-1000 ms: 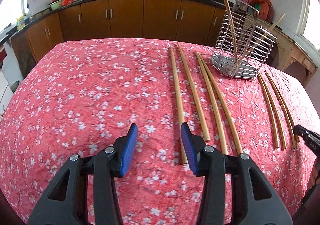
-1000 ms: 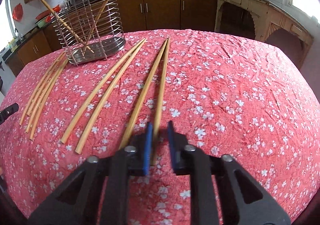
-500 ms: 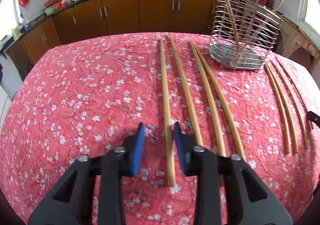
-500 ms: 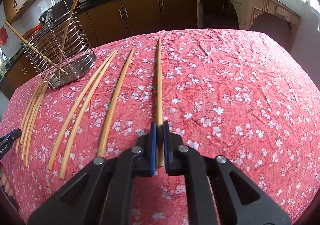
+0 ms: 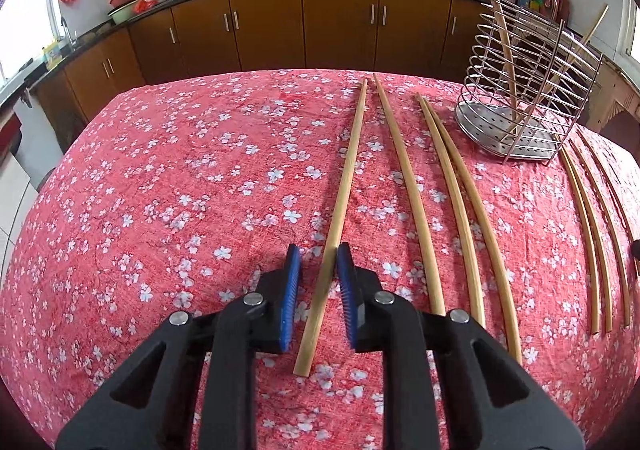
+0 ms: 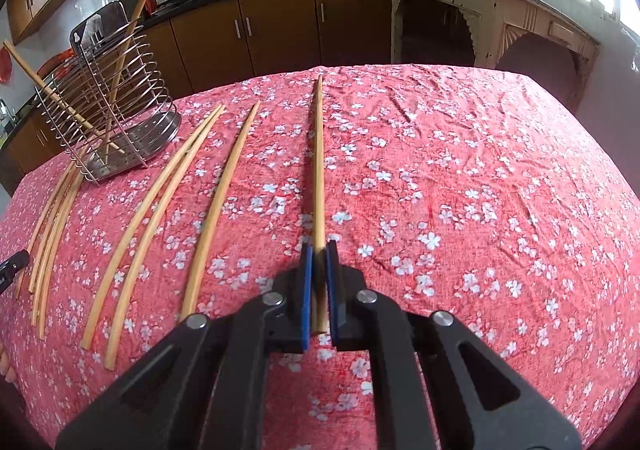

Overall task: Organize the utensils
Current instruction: 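Close the right gripper on a loose chopstick while the left gripper grasps another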

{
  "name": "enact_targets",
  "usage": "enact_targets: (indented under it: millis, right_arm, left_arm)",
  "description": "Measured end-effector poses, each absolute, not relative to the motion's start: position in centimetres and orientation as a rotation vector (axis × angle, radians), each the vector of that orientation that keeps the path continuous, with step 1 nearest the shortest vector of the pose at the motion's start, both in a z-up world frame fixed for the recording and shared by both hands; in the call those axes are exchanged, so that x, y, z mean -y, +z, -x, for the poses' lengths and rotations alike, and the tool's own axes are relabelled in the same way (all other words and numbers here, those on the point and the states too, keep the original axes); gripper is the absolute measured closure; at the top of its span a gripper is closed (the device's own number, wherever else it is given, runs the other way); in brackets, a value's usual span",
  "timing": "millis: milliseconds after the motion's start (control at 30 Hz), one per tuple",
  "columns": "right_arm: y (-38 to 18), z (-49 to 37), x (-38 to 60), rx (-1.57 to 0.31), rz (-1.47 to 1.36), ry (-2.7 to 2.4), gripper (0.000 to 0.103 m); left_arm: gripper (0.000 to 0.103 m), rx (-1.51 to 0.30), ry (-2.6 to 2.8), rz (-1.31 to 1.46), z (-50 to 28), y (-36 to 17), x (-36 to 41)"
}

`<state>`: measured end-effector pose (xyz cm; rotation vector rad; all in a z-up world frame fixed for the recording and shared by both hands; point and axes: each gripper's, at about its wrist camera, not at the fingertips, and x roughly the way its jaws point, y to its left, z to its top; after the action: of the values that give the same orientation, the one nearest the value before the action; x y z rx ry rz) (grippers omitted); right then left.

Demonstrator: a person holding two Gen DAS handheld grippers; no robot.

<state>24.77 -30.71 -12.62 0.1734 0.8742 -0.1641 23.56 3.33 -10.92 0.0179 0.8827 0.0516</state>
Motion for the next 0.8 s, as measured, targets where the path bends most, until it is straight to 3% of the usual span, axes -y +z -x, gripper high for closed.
enact_targets:
  millis: [300, 800]
  right_arm:
    - [-12.82, -24.26, 30.56, -0.872, -0.176, -0.164, 0.095]
    - [-12.88, -24.10, 30.41, -0.853, -0.169, -0.165, 0.095]
  left_arm:
    - [0.074, -0.882, 0.050, -0.003, -23.36, -10.92, -3.82]
    - [0.073, -0.881, 0.043, 0.009, -23.43, -11.00, -3.99]
